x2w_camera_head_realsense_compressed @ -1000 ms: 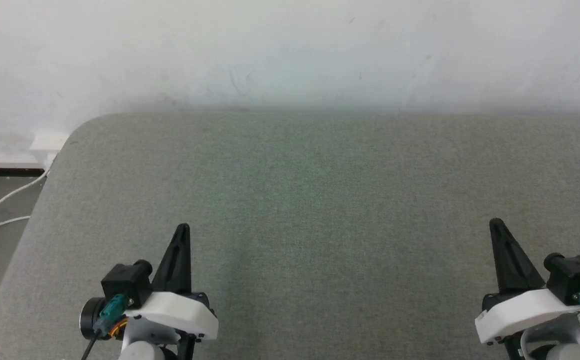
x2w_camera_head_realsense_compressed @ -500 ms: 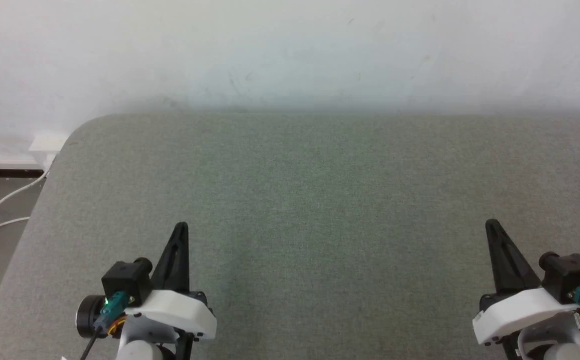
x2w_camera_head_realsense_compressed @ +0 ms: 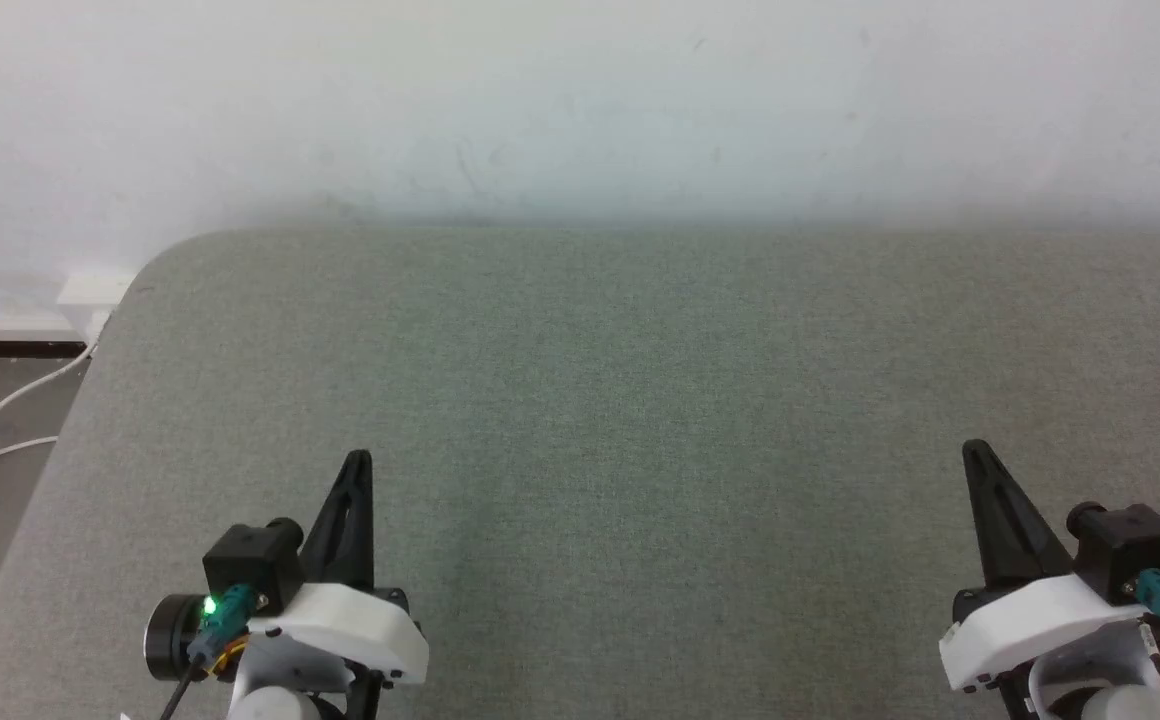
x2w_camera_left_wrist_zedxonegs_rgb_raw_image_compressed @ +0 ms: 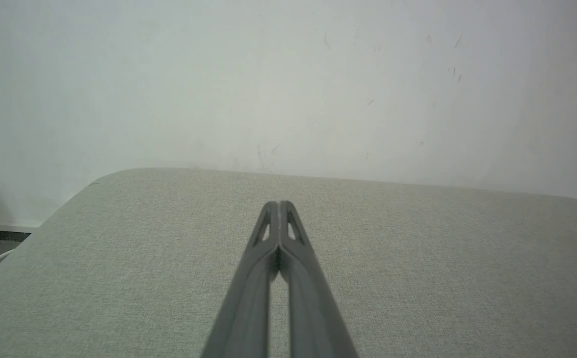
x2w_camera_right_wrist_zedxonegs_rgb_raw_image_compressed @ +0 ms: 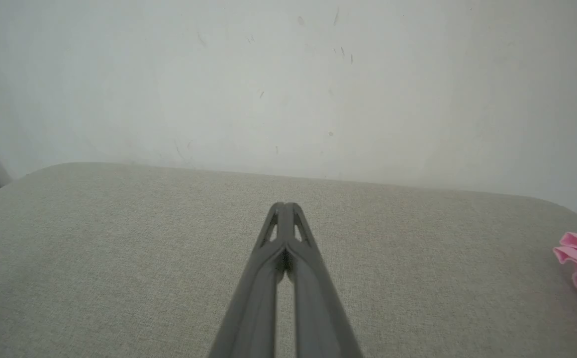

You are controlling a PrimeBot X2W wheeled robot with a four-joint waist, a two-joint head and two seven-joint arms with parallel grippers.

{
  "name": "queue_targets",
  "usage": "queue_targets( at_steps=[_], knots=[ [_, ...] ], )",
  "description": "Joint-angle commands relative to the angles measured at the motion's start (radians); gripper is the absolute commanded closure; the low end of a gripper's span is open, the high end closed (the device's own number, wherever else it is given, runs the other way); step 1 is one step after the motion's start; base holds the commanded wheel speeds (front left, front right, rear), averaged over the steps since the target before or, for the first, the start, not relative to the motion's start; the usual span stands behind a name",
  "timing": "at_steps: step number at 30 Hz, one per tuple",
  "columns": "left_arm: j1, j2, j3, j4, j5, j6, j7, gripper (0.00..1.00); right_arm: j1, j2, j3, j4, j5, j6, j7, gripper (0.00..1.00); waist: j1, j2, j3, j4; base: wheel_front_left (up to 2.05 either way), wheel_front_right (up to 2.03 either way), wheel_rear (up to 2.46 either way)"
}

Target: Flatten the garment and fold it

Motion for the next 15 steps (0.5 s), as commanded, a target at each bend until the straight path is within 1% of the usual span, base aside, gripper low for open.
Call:
queue_targets(
  at_steps=[1,15],
  knots=[
    [0.009,-0.001,0.006,-0.009,0.015,0.005,0.006,1.00,-0.012,0.002,0.004,-0.006,-0.010,-0.001,0.003,1.00,0.0000,0.0000,0.000,0.000,0.00,0.00,0.00],
    [0.017,-0.001,0.016,-0.034,0.045,0.007,0.035,1.00,-0.015,0.003,0.014,-0.010,-0.024,-0.001,0.017,1.00,0.0000,0.0000,-0.002,-0.002,0.00,0.00,0.00]
  ],
)
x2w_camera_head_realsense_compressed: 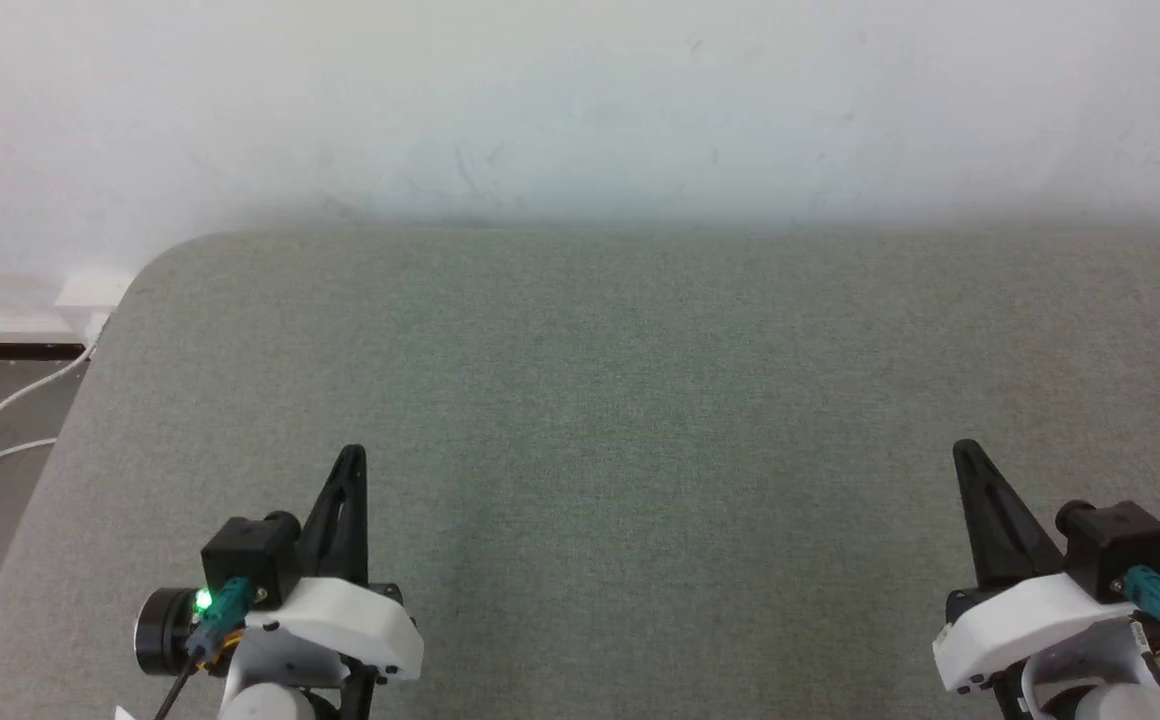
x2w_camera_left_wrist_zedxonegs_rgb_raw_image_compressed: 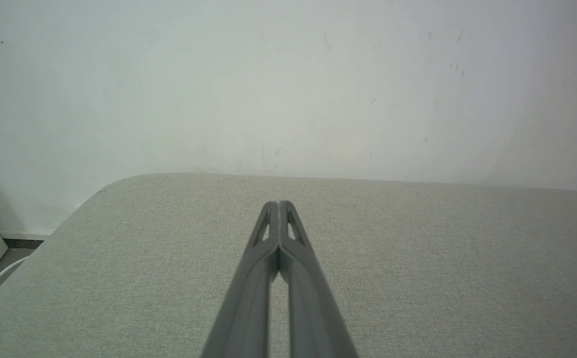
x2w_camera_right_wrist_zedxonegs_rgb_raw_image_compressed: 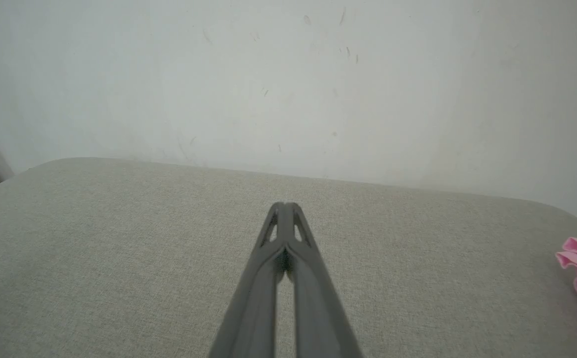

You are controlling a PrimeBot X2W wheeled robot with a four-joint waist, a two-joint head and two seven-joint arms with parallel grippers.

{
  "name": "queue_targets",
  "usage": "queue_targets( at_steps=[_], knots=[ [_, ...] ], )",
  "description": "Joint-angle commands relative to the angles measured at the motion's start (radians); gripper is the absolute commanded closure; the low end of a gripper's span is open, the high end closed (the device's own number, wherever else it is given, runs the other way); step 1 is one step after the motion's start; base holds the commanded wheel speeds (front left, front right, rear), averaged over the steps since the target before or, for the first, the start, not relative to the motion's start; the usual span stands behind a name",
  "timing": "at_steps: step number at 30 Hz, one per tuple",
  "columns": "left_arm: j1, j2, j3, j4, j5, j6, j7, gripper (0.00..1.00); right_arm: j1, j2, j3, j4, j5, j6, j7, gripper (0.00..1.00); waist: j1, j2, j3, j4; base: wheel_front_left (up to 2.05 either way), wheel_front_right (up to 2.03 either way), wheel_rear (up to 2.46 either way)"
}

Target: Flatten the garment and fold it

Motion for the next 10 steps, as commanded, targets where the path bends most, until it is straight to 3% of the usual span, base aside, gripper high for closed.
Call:
queue_targets(
  at_steps=[1,10],
  knots=[
    [0.016,-0.001,0.005,-0.009,0.012,0.007,0.004,1.00,-0.013,0.003,0.002,-0.005,-0.008,-0.001,0.008,1.00,0.0000,0.0000,0.000,0.000,0.00,0.00,0.00],
    [0.020,-0.001,0.011,-0.024,0.031,0.008,0.022,1.00,-0.015,0.003,0.008,-0.008,-0.018,-0.001,0.017,1.00,0.0000,0.0000,-0.001,-0.001,0.00,0.00,0.00]
  ],
)
